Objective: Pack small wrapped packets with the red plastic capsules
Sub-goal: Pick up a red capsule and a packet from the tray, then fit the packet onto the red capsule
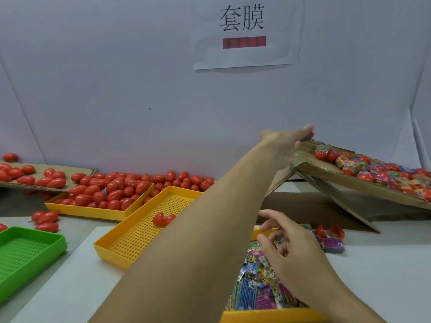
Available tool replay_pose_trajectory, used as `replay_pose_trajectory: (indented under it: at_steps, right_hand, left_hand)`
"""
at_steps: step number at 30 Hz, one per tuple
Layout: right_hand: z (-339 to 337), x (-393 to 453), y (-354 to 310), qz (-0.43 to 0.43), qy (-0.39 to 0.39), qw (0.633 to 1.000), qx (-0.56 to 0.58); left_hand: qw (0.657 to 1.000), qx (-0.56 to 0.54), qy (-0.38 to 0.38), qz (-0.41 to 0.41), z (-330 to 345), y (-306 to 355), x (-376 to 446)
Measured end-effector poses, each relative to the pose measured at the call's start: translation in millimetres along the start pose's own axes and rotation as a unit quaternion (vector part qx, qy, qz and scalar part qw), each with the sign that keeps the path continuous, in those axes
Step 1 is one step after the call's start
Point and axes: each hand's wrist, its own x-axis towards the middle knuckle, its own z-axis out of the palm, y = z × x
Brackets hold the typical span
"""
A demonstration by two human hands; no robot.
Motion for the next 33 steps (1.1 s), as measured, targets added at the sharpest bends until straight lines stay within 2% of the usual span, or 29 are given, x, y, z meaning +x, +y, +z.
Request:
replay_pose_trajectory:
  at_steps: [3,5,8,10,13,20,24,27,30,33]
  right_hand:
    - [-1,0,0,-0.006,0.000,1.000,0.004]
    - [-1,-1,-2,-0.018,-0.009,1.000,-0.003]
    - [-2,-3,-3,-0.045,-0.017,0.998,-0.039]
    - [-2,-3,-2,-0.051,-0.038,0.996,-0.068]
    - [1,-3,-1,-0.067,-0.084,0.987,-0.121]
    - [1,-1,-5,-0.085,-0.078,0.983,-0.140]
    - [2,0,-6,-0.089,-0.061,0.985,-0.138]
    - [2,1,-6,-0.096,-0.056,0.983,-0.145]
    - [1,2,-9,-0.113,-0.061,0.976,-0.177]
    - [-1,3,-10,-0.113,-0.077,0.969,-0.206]
  left_hand:
    - [0.998,-0.038,0.034,0.041,1,-13,19]
    - [0.988,0.053,0.117,0.089,-23,-31,31]
    - [0.925,0.303,0.199,0.115,-82,-64,42]
    - [0.870,0.437,0.203,0.106,-122,-85,44]
    - [0.807,0.550,0.197,0.086,-162,-104,51]
    - [0.761,0.618,0.164,0.106,-168,-104,104]
    - [0.739,0.653,0.108,0.124,-153,-108,139]
    - [0.716,0.685,0.078,0.108,-146,-114,156]
    - [0.689,0.712,0.081,0.103,-144,-120,164]
    - [0.679,0.722,0.088,0.099,-139,-125,163]
